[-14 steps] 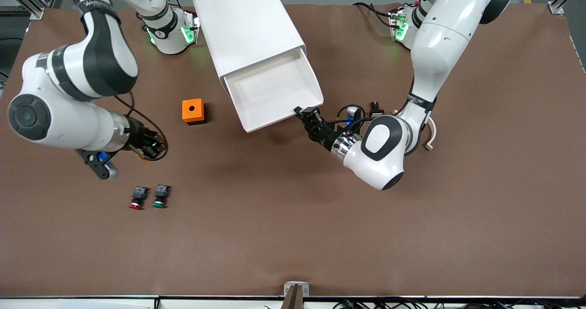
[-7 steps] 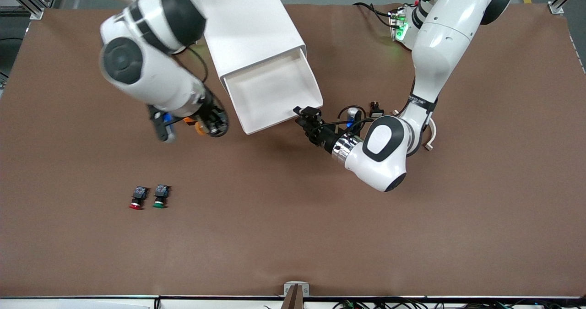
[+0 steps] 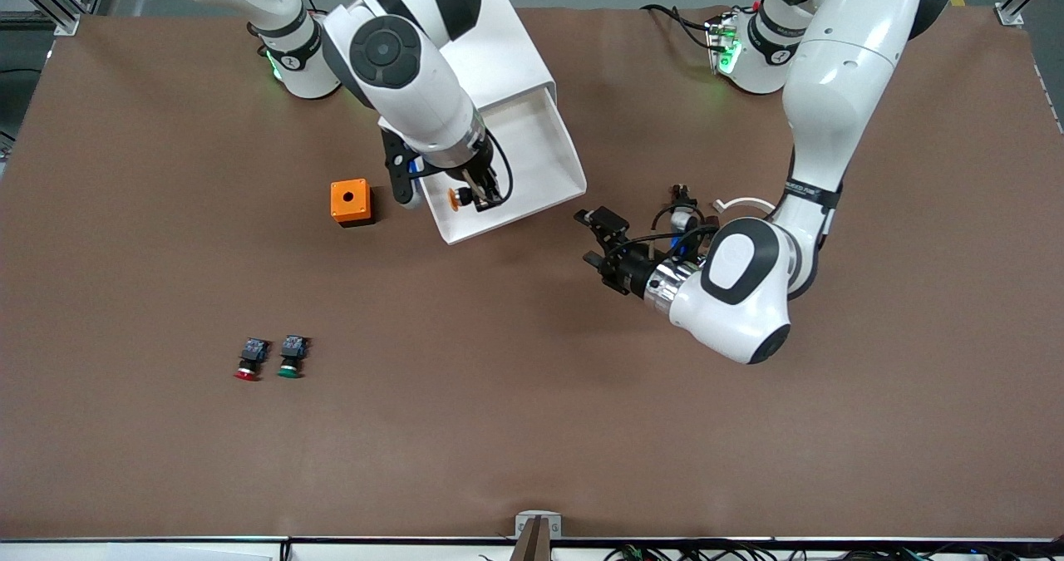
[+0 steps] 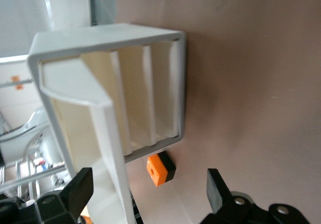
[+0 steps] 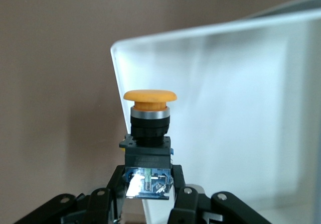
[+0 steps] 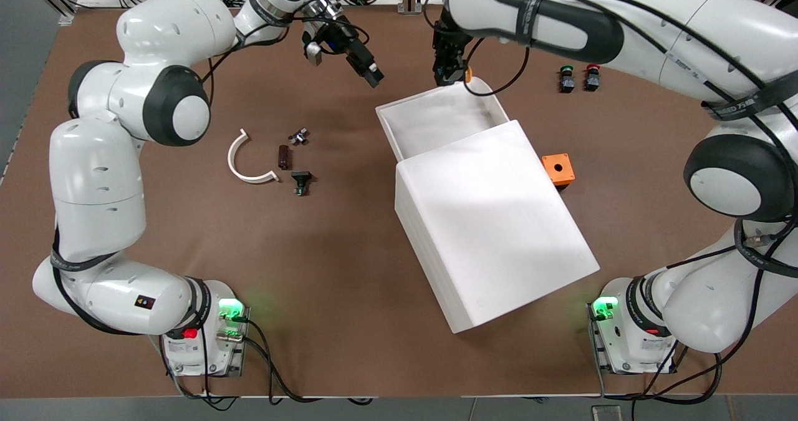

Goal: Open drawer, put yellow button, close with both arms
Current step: 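Lower the yellow button into the drawer and open the right gripper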

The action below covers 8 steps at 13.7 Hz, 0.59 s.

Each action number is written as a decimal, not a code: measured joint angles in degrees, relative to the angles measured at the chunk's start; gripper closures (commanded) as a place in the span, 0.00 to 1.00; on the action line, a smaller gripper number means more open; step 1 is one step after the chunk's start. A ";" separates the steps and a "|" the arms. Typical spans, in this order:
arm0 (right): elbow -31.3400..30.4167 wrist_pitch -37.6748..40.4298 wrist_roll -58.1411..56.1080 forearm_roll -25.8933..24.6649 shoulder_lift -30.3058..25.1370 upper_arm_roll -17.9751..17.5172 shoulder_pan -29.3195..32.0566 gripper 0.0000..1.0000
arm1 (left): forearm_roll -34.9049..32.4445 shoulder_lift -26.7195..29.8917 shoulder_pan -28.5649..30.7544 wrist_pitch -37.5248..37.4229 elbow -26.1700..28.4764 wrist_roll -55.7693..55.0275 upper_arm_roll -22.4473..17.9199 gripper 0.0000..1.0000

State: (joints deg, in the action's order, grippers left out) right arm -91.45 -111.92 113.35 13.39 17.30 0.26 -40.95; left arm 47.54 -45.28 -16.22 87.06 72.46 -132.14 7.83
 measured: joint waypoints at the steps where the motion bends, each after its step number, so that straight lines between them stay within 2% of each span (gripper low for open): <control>1: -0.60 -1.54 1.18 0.00 0.41 0.02 -0.68 0.88 | -2.53 0.23 0.26 -0.14 -0.29 4.70 0.02 0.01; 3: -1.05 -3.40 3.27 -0.03 1.48 0.05 -1.89 0.67 | -8.28 1.22 0.24 -0.17 -0.63 13.01 0.08 0.01; 4: -1.13 -3.73 3.91 -0.04 2.08 0.08 -2.40 0.53 | -11.09 1.79 0.21 -0.14 -0.74 15.85 0.13 0.01; 6: -1.16 -4.03 5.08 -0.05 3.16 0.09 -3.11 0.00 | -16.12 2.46 0.19 -0.09 -1.85 22.32 0.16 0.01; 8: -1.13 -4.10 5.72 -0.05 3.46 0.19 -3.21 0.00 | -19.08 2.78 0.23 -0.09 -2.65 31.40 0.14 0.00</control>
State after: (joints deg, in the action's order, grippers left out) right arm -92.58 -116.02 119.07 13.34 20.76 0.45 -44.17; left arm 28.46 -42.50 -16.00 86.98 69.81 -100.74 7.97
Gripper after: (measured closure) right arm 0.344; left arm 0.004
